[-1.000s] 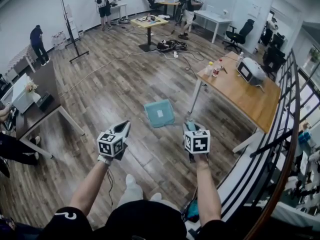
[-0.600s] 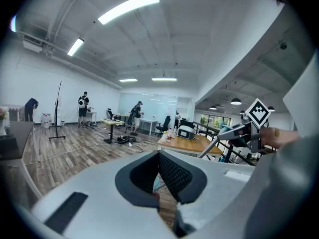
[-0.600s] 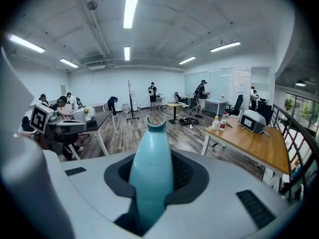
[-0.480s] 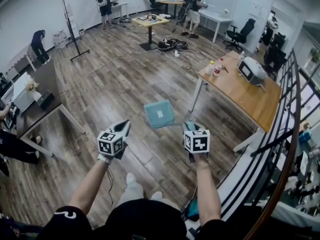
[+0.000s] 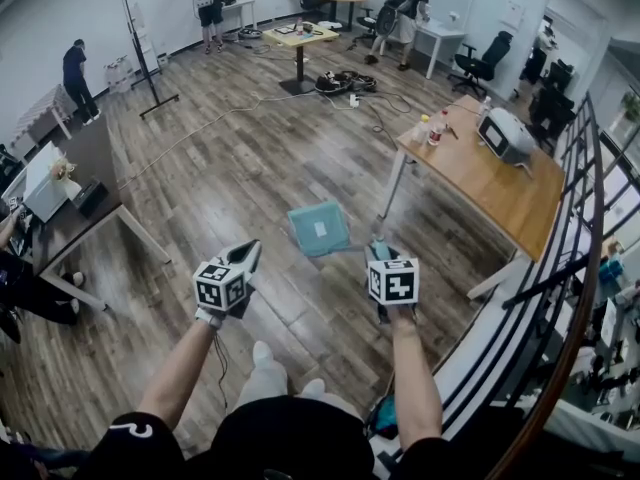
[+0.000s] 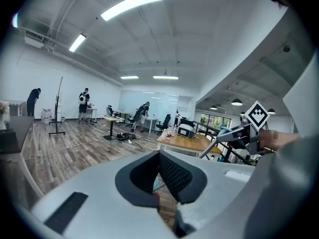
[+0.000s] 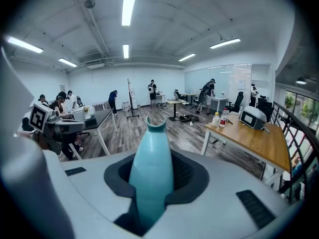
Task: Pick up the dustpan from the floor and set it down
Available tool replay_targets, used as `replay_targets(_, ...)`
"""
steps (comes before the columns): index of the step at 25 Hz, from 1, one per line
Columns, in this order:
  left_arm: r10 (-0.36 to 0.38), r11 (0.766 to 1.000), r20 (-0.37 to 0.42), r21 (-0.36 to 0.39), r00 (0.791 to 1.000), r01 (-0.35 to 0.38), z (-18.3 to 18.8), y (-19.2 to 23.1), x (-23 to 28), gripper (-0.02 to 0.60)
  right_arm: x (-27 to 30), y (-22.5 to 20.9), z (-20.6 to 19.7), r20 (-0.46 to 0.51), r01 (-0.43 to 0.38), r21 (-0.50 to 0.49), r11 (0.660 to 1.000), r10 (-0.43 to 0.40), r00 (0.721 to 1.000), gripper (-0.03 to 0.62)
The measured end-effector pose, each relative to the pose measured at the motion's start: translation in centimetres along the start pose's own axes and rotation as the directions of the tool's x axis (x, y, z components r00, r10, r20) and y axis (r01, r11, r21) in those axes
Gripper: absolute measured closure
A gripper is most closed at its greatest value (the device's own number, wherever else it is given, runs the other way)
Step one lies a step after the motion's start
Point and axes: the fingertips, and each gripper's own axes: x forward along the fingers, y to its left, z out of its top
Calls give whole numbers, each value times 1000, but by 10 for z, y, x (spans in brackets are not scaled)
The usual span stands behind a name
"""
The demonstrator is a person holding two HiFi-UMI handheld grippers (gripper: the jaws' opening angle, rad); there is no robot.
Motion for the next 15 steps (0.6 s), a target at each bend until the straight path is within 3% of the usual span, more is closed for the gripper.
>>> replay_targets(15,-50,997,-98,-60,994,45,-57,17,60,584,72,-28,-66,-127,49,53,997,-42,991,507)
